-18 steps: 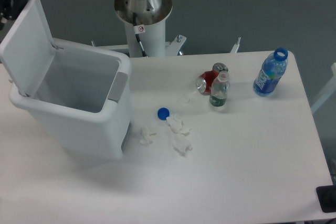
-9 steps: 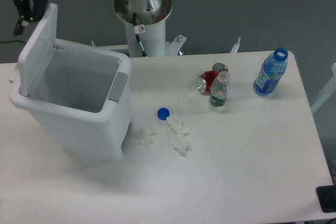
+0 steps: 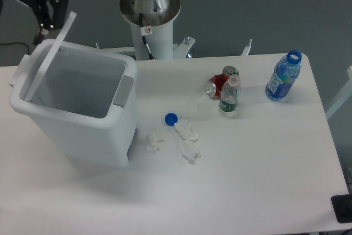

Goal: Close the trash can
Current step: 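Push the raised lid forward with the gripper to tip it shut, then press the gripper down on the lid to seat it closed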

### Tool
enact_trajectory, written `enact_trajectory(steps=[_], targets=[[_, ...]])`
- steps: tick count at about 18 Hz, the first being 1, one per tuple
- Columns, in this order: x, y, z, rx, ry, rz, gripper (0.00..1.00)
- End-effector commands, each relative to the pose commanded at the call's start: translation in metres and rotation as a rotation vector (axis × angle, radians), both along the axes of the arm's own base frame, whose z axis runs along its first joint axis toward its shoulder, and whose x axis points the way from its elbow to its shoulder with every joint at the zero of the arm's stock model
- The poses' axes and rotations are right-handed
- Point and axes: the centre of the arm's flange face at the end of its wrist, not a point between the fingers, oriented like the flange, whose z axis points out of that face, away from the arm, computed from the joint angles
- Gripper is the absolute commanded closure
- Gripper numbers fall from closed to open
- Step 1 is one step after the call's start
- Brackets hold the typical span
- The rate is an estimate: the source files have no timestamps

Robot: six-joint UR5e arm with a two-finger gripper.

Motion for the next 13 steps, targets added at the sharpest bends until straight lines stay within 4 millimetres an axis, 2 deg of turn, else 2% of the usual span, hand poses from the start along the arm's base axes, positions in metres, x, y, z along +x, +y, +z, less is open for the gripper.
enact_trajectory(steps=[13], targets=[[-0.045,-0.001,-0.014,-0.028,0.055,0.026,0.0]])
